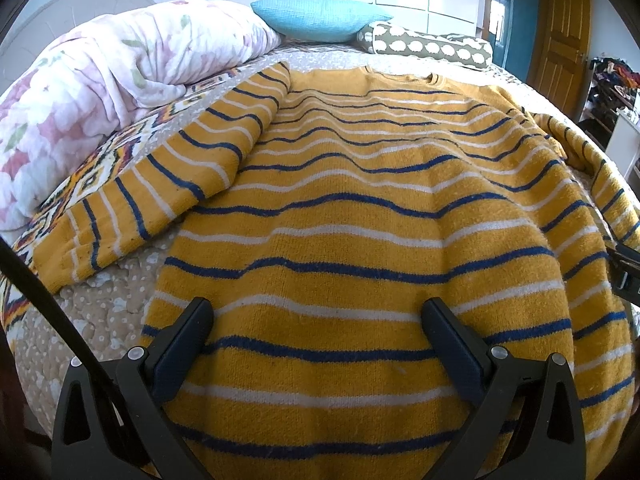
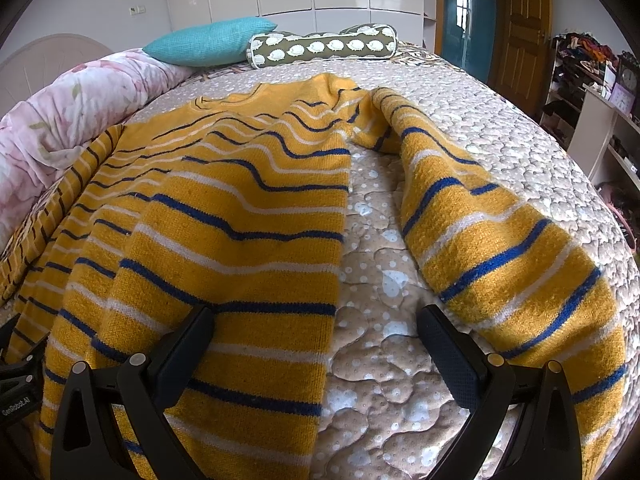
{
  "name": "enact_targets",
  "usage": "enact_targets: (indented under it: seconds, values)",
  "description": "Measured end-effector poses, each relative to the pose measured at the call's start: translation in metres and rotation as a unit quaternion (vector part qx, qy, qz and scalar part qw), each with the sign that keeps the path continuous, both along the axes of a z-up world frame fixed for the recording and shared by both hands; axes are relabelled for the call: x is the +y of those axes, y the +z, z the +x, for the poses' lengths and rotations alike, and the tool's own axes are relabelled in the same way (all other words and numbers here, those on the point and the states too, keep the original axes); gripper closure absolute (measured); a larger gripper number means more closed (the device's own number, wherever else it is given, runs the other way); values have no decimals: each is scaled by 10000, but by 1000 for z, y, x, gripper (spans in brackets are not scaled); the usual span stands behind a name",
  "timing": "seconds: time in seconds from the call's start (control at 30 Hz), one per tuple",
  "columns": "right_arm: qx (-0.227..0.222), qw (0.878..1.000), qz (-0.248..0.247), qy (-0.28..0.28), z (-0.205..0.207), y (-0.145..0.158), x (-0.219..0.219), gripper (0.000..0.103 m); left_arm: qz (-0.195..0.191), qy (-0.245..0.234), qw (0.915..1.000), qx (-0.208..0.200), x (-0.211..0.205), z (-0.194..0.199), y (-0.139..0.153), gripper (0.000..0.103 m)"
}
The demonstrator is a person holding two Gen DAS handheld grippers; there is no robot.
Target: Fold small clothes
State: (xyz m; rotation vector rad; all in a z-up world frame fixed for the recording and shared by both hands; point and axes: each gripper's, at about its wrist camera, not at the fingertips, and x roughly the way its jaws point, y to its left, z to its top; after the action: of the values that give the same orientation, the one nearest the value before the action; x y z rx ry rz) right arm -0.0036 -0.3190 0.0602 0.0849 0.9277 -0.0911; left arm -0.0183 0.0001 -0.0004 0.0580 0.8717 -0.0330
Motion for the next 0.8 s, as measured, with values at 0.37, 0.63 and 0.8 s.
enact_targets:
  seconds: [0.37, 0.63, 0.8]
  values:
    - [-92, 9999, 85, -31, -4, 2, -2, 0, -280, -335, 9989, 150, 11, -7, 2, 1]
    - [-98, 9998, 191, -24, -3, 2, -5, 0, -581, 346, 9967, -442, 110, -36, 56, 8]
    - [-103, 9998, 188, -24, -3, 2, -4, 0, -995, 1516, 9834, 100, 216, -13, 37, 8]
